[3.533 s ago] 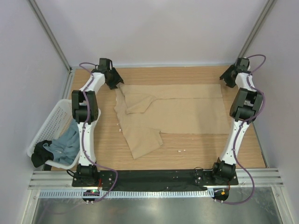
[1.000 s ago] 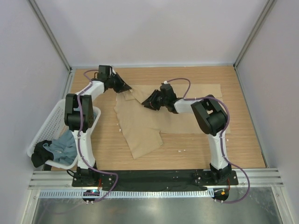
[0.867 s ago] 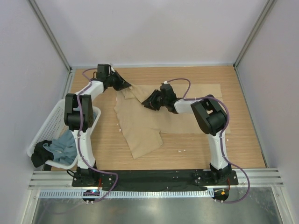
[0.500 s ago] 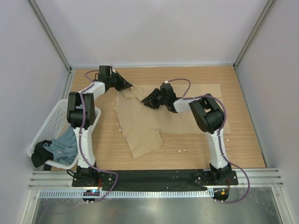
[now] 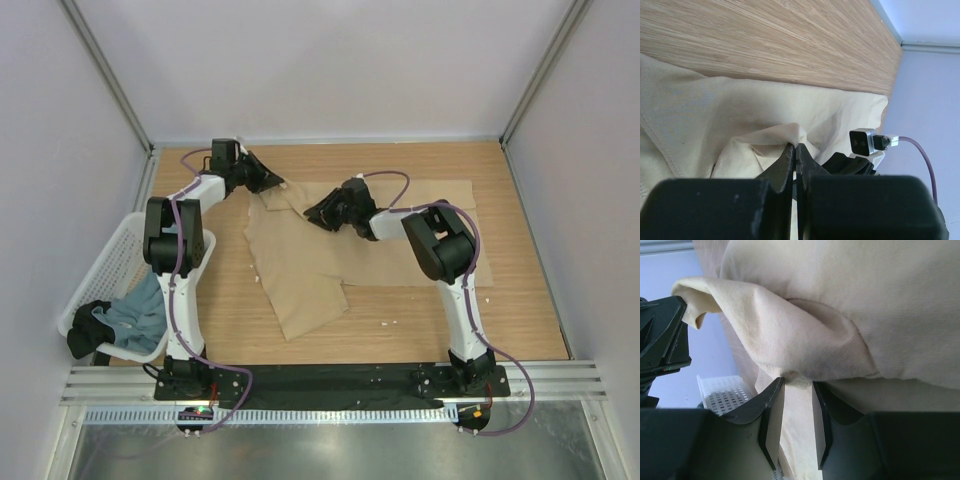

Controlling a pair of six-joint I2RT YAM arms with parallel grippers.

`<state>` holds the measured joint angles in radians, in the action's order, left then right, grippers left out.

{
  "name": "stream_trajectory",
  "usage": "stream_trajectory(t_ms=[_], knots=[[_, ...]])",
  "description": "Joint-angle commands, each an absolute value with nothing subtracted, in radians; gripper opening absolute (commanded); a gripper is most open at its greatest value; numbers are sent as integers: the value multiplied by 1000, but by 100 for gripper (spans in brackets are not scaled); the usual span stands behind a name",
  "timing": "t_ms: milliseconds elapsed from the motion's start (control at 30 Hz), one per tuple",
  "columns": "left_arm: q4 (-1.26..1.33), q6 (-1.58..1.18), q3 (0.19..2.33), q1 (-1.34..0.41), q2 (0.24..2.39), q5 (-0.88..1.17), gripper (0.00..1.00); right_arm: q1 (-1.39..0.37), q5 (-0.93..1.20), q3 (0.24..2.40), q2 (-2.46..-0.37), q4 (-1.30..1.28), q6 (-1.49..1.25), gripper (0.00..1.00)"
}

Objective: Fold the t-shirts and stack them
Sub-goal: Fold the tshirt

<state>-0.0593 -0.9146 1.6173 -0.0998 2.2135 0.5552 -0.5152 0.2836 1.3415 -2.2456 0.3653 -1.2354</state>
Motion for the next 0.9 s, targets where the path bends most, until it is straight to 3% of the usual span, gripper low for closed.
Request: stream_trajectory(t_ms=[0, 300, 533, 867], knots=[[-20, -919, 1628, -95, 2194, 580, 0, -522, 229, 1388, -2256, 359, -1267, 34], [-11, -919, 1606, -95, 2187, 584, 0, -554, 187, 1486, -2286, 209, -1250, 29], [-12, -911, 1595, -95, 2180, 589, 0, -555, 172, 1500, -2281, 180, -1230, 2], [-107, -877, 1543, -95, 2122, 614, 0, -542, 196, 1502, -2138, 6, -1076, 1]])
